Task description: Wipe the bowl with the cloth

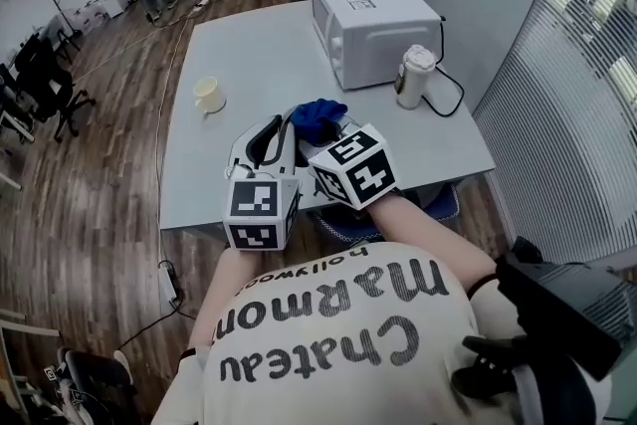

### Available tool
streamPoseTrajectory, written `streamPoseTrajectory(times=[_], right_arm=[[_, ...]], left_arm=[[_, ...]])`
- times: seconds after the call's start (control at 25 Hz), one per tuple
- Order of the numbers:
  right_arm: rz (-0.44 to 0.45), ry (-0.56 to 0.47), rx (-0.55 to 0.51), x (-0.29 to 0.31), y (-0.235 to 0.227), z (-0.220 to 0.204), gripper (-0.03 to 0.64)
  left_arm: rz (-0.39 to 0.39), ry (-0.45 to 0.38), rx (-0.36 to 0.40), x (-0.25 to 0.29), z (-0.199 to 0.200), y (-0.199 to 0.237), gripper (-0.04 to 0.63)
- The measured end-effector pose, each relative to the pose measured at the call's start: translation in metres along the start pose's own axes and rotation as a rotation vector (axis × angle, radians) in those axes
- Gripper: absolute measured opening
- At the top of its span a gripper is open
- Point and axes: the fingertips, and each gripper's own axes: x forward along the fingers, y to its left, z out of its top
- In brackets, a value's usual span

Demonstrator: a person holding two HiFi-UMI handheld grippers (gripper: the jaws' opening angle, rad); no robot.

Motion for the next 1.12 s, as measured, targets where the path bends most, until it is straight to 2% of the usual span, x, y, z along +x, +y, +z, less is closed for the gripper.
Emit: streamPoseTrajectory(times=[0.24,0.44,0.6,0.76,0.88,0.96,1.12], right_arm=[[-0.125,-0.060,0.127,0.000,-0.032,-0.005,0.069],[-0.214,-0.107,0.243,-0.012,-0.049,-0.016,0.069],[-0.244,-0.141,0.294,-0.019,-0.063,-0.017,0.069],[-0.249,-0.149,0.314,-0.025,-0.080,-0.019,0.067],[-0.245,-0.166,0.368,-0.028,-0.099,-0.026,0.067],[-0.209,-0.189,0.403,-0.035,-0.111,-0.031,0.067],[-0.013,-0.235,0.413,-0.055,-0.119,-0.028,0.068]], left_arm=[[-0.004,0.024,-0.054,0.010,-0.010,-0.005,0.077],[0.005,0.015,-0.056,0.014,-0.012,-0.020,0.078],[0.035,-0.005,-0.073,0.022,-0.006,-0.020,0.076],[0.054,-0.004,-0.057,0.034,-0.001,-0.023,0.075],[0.048,0.012,-0.042,0.051,-0.004,-0.034,0.075],[0.023,0.019,-0.052,0.064,-0.005,-0.048,0.075],[-0.046,0.004,-0.053,0.086,0.004,-0.083,0.077]])
